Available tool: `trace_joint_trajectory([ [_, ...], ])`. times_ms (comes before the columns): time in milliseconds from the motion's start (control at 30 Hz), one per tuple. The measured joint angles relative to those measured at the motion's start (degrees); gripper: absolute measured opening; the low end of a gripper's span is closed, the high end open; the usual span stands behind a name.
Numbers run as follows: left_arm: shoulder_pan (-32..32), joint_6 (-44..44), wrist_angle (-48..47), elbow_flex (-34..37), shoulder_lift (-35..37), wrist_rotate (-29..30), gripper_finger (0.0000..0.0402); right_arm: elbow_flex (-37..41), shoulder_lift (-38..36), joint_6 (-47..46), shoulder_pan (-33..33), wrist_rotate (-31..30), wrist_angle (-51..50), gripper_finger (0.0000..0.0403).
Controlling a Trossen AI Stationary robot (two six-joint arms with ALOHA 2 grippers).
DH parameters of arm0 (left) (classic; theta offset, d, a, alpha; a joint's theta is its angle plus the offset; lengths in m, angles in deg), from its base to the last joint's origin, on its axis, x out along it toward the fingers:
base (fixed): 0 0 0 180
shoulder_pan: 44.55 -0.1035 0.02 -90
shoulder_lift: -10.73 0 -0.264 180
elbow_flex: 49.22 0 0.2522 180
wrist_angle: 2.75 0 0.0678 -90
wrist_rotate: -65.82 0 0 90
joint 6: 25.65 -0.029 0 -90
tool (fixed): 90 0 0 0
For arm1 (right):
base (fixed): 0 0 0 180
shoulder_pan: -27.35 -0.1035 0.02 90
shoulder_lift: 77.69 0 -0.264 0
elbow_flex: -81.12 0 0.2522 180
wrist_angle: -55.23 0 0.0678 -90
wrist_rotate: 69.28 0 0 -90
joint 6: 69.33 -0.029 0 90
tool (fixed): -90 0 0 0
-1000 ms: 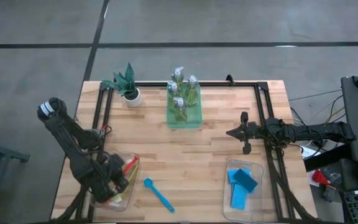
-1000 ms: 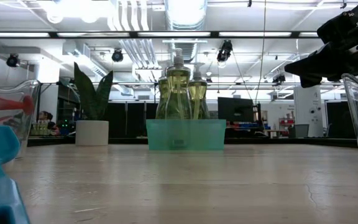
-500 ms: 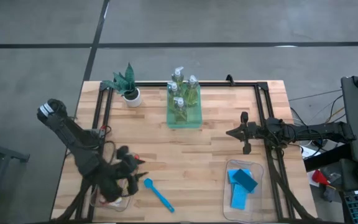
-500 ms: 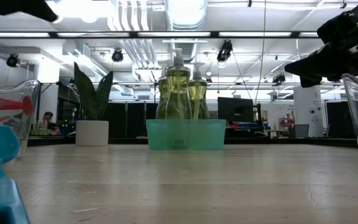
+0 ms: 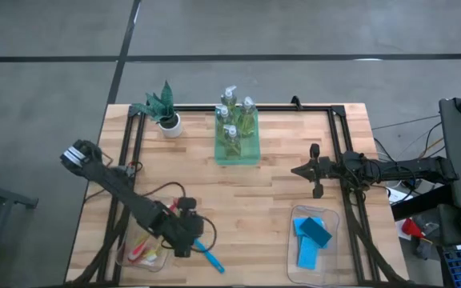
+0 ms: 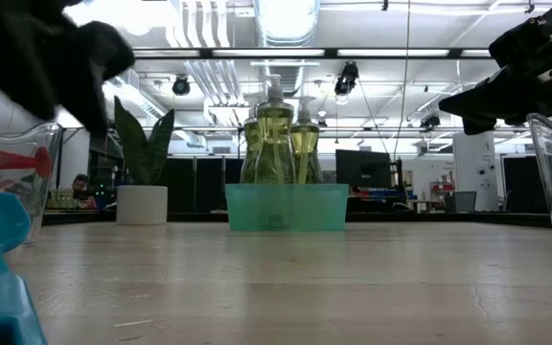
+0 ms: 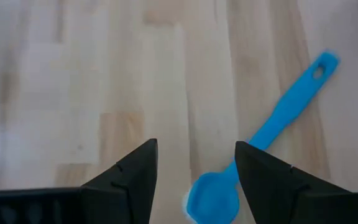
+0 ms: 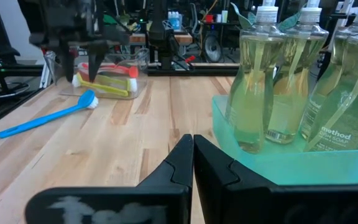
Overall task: Pick & Place Kitchen Sink Supplies
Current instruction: Put the blue toilet brush into the left transparent bin
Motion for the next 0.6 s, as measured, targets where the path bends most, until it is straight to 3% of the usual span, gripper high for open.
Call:
trace_joint_trajectory([
  [600, -0.03, -10.37, -0.86, -7.08, -17.71, -11.9, 0.0182, 0.0, 0.04, 0.0, 0.0, -0.01, 0.0, 0.0008],
])
